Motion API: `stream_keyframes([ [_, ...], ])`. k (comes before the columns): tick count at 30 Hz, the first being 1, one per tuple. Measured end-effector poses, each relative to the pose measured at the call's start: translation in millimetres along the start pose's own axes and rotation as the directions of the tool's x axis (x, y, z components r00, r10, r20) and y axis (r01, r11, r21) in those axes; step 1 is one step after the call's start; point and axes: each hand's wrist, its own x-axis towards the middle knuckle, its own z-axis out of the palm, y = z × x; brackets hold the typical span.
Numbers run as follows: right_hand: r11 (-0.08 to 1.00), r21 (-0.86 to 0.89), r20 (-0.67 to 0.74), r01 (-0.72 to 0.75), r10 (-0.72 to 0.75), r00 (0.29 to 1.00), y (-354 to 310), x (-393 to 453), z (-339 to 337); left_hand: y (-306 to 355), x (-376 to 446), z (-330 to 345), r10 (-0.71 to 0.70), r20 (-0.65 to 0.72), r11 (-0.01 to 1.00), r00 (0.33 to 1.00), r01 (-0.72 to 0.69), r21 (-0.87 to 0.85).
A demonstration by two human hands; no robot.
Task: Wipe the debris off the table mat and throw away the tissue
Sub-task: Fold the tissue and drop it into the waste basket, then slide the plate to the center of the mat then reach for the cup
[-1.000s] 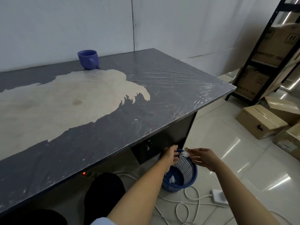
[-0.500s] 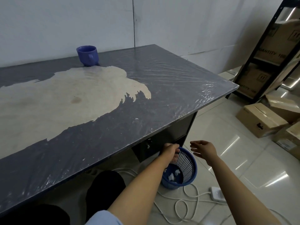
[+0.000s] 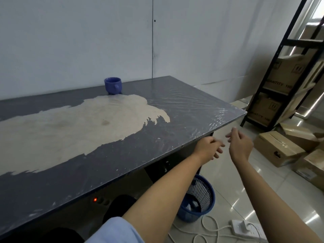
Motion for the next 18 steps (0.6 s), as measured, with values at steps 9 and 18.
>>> stream_keyframes([
  [9, 0.975, 0.106, 0.152, 0.194, -0.208, 0.966, -139.5, -11.7, 40.7, 90.4, -40.7, -118.9, 0.179, -0.272, 0.980, 0.945, -0.149, 0.129],
  [18, 0.933, 0.293, 0.504, 0.207, -0.335, 0.796, -235.2, -117.0, 172.4, 75.7, -134.9, -313.5, 0.158, -0.649, 0.976, 0.744, -0.018, 0.217],
])
